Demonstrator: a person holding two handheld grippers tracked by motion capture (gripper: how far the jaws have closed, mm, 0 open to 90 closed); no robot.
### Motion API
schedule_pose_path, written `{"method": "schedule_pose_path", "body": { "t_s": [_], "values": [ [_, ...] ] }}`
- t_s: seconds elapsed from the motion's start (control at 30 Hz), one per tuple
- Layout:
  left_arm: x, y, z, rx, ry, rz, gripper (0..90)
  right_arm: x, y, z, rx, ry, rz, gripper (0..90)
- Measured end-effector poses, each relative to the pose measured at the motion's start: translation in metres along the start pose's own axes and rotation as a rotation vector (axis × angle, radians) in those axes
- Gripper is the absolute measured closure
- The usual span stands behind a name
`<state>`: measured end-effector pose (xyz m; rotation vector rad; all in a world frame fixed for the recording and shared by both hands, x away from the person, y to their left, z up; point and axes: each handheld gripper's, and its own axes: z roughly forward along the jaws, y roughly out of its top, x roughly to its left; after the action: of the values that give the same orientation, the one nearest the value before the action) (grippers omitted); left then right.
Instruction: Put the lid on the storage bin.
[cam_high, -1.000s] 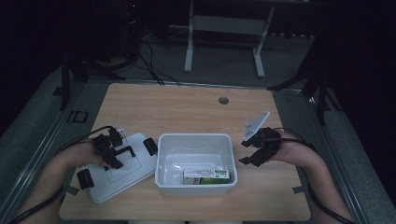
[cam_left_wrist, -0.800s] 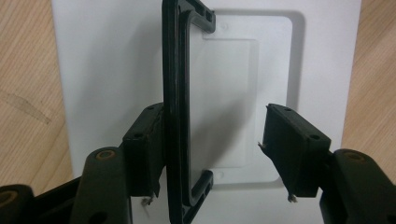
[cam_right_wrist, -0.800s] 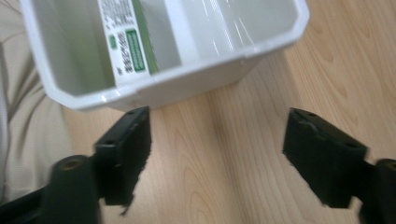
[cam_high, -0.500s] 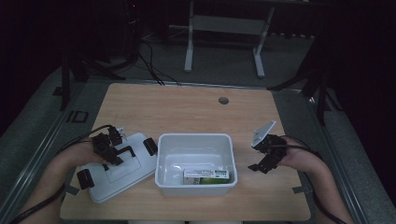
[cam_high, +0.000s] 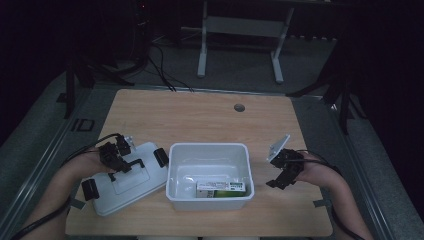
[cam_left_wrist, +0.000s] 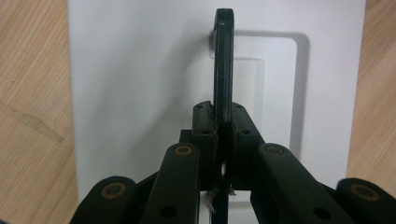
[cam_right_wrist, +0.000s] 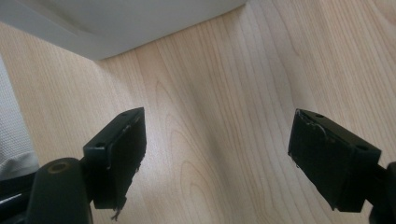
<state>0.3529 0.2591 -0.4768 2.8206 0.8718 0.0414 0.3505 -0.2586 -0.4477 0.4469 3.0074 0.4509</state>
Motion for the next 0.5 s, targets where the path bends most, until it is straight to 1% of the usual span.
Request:
{"method": "schedule_pose_path", "body": {
  "t_s": [0.13,0.2,0.23,0.37,0.43,0.5],
  "values": [
    [0.000,-0.002,-0.006,-0.011,0.008,-0.005,84.2,0.000,-0.002,0.000,-0.003,0.000,0.008,18.8],
    [-0.001,-0.005,-0.014,-0.023,0.009,-0.010,84.2,0.001,-0.003,-0.001,-0.004,0.003,0.008,18.8],
    [-0.001,-0.006,-0.017,-0.022,0.012,-0.003,84.2,0.001,-0.003,-0.001,-0.005,0.002,0.009,18.8],
    [-0.003,-0.007,-0.025,-0.020,0.021,0.001,84.2,0.001,-0.003,-0.001,-0.012,0.003,0.014,18.8],
    [-0.004,-0.008,-0.029,-0.031,0.023,-0.003,84.3,0.001,-0.004,-0.001,-0.013,0.005,0.011,18.8],
    [-0.006,-0.007,-0.035,-0.031,0.014,0.011,84.3,0.002,-0.004,-0.001,-0.010,0.007,0.011,18.8]
  ]
}}
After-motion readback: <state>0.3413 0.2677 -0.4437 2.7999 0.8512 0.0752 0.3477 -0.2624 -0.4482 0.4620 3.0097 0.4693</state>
